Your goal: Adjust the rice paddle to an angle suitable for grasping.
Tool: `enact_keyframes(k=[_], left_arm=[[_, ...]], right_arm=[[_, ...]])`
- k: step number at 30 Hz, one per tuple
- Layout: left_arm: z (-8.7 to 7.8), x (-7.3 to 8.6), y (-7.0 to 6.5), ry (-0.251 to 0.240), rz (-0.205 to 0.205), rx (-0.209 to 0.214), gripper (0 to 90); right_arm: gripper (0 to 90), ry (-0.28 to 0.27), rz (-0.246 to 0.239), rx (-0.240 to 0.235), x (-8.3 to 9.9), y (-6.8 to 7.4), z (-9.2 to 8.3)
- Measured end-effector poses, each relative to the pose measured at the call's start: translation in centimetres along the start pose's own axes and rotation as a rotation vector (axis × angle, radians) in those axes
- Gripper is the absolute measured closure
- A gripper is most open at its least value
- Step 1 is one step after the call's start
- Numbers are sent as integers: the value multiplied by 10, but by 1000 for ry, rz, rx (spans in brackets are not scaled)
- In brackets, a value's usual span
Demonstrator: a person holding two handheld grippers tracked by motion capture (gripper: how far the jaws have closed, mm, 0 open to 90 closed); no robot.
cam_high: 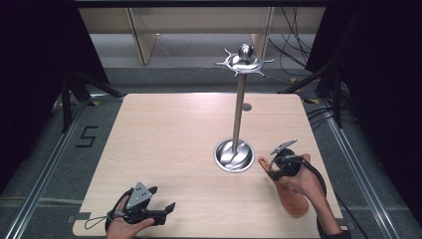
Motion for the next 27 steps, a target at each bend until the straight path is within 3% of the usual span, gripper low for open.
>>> enact_keyframes(k=[1,5,7,8,9,10,14,15,16,17,19,21,22,27], left_arm=[[0,0,-1,-1,-15,-2,160],[0,-1,0,-8,-9,2,160],[1,-1,-1,-15,-29,2,160],[1,-1,-1,-11,-28,3,160],[1,-1,-1,-9,-16,4,160],[1,-1,-1,-13,-10,6,160],[1,-1,-1,-11,-33,1,160],[1,-1,-1,-15,-33,7,160],[1,-1,-1,-12,-31,9,160],[0,-1,1,-7,-7,2,160],[1,-1,0,-10,-33,2,160],[1,-1,0,-9,-33,0,160],[1,0,0,-7,-34,-1,160],[1,-1,0,-10,-32,6,160]], right_arm=[[456,11,7,-8,0,0,1],[426,37,33,-35,0,-2,4],[418,59,10,-49,1,-3,6],[420,69,30,-56,1,-2,7],[427,56,11,-56,0,-4,10],[429,81,28,-64,2,-2,9],[494,93,-3,-62,-1,-4,13],[505,114,11,-67,0,-2,13],[518,107,-20,-68,-2,-2,16],[526,127,-9,-82,-1,1,16],[560,132,-4,-90,-3,3,16],[578,130,-35,-83,-4,1,17],[588,145,-13,-83,-3,2,16],[615,171,-15,-96,-3,2,16]])
Point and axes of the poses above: each handheld gripper's, and its own axes: z roughly forward along the jaws, x roughly out of its underside, y roughly to its left, the point moved 10 cm from there along z, roughly forward along the jaws, and after that the axes turned 10 degrees about -z, right-handed, at the moved point
